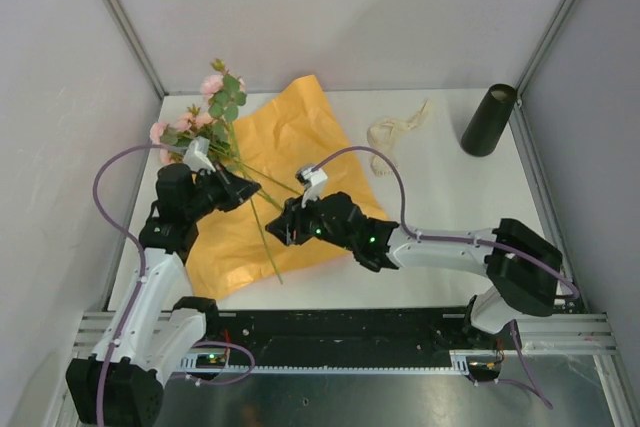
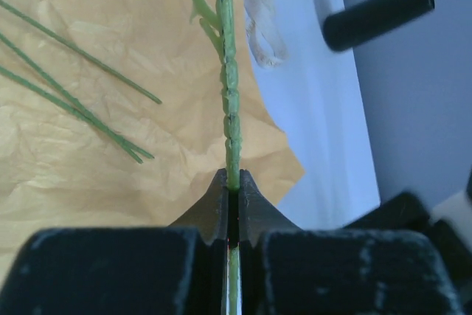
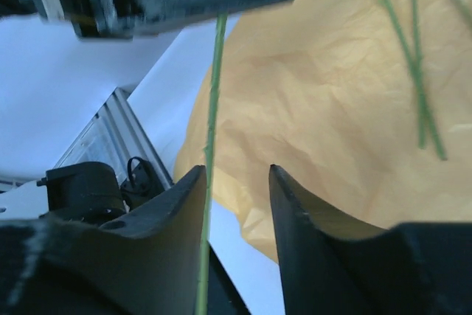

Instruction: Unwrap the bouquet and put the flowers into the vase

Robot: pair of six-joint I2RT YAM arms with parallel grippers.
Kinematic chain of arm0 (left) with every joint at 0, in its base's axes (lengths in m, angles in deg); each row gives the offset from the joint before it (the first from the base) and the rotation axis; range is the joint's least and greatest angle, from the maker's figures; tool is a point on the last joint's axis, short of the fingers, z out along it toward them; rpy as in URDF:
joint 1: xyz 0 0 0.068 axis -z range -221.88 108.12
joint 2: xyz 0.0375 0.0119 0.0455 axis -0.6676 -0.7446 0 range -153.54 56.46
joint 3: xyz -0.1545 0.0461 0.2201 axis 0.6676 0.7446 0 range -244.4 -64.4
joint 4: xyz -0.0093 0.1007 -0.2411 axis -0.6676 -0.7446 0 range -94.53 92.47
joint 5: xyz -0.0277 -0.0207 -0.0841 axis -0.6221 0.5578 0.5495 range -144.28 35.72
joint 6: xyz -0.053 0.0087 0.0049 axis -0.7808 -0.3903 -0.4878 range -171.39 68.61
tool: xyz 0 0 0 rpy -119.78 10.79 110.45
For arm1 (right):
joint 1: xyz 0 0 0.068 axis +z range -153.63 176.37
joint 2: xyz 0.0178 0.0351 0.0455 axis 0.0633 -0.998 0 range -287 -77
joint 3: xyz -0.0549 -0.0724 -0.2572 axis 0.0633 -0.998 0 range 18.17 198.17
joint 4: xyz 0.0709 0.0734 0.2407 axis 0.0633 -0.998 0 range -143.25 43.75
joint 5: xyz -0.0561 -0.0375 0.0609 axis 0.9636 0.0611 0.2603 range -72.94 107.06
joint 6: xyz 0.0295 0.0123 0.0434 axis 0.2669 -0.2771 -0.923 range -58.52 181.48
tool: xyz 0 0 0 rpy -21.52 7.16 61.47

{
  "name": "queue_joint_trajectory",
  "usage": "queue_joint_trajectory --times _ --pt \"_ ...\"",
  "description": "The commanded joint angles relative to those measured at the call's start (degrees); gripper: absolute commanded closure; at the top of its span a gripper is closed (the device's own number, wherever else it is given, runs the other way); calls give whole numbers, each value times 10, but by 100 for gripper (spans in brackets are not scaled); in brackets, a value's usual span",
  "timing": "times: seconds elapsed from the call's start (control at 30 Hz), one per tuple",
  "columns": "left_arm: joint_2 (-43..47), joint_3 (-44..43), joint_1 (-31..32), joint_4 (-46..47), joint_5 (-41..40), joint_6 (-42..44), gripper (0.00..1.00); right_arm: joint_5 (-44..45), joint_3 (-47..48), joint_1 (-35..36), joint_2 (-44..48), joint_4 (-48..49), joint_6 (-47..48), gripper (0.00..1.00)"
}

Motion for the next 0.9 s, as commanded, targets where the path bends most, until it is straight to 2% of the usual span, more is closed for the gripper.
queue_joint_trajectory --times 0.0,0.13,0.43,0.6,0.87 --pt "-7 -28 41 14 42 86 100 8 1 -36 76 -31 2 50" --pt "-17 -33 90 8 43 125 100 7 1 -72 108 -42 -21 44" --pt "-18 -38 132 -7 64 155 100 -50 28 -155 103 -25 -76 43" --pt "-21 -36 148 -8 70 153 100 -114 58 -167 61 6 -106 43" --pt "-13 -34 158 -8 80 155 100 -128 108 -162 5 20 -133 46"
